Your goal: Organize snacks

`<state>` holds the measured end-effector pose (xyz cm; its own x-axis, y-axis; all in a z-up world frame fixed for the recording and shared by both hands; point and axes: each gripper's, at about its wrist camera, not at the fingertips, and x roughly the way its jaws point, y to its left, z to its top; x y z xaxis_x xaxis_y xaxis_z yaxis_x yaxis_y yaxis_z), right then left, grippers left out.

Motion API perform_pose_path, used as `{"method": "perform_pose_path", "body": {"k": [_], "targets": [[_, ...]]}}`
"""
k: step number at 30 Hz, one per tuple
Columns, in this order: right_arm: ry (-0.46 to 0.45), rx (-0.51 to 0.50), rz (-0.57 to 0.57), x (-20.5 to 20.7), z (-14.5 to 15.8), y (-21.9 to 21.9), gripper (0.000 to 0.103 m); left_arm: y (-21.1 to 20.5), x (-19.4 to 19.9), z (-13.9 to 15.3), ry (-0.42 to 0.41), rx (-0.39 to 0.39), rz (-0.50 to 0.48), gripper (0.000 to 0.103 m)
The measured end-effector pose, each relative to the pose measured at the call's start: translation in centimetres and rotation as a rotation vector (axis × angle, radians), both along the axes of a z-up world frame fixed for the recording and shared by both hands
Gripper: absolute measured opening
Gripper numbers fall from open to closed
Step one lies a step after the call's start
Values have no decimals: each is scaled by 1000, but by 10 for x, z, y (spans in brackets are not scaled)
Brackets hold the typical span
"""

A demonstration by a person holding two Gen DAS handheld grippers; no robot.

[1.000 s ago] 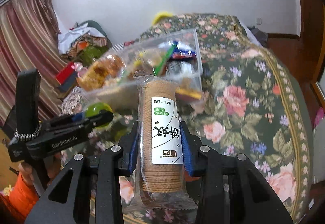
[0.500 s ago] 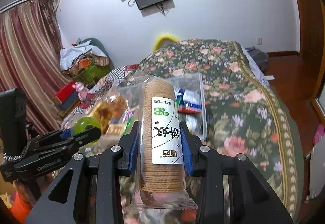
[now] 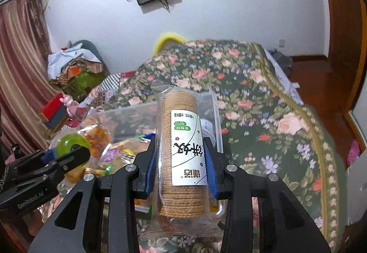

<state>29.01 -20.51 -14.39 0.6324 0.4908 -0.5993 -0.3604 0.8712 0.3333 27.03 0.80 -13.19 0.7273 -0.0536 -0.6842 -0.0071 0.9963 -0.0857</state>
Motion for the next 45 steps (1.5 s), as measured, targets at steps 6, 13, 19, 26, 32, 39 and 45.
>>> {"method": "perform_pose_path", "body": {"k": [6, 13, 19, 26, 32, 39, 45], "targets": [[-22, -32, -18, -10, 2, 0, 47, 5, 4, -10, 20, -42, 6, 45], [-115, -69, 1, -32, 32, -4, 55, -1, -17, 13, -42, -12, -2, 52], [-208, -45, 22, -68, 71, -11, 57, 4, -53, 53, -139, -41, 13, 52], [-323, 12, 44, -116, 121, -20, 64, 6, -113, 115, -306, -19, 24, 54], [-386, 22, 60, -148, 144, -19, 78, 2, -158, 145, -411, 20, 18, 71], [-428, 26, 3, -165, 151, -23, 95, 1, -187, 155, -470, 48, 32, 94], [-470, -19, -59, -171, 149, -22, 103, 2, -194, 155, -474, 50, 33, 99]]}}
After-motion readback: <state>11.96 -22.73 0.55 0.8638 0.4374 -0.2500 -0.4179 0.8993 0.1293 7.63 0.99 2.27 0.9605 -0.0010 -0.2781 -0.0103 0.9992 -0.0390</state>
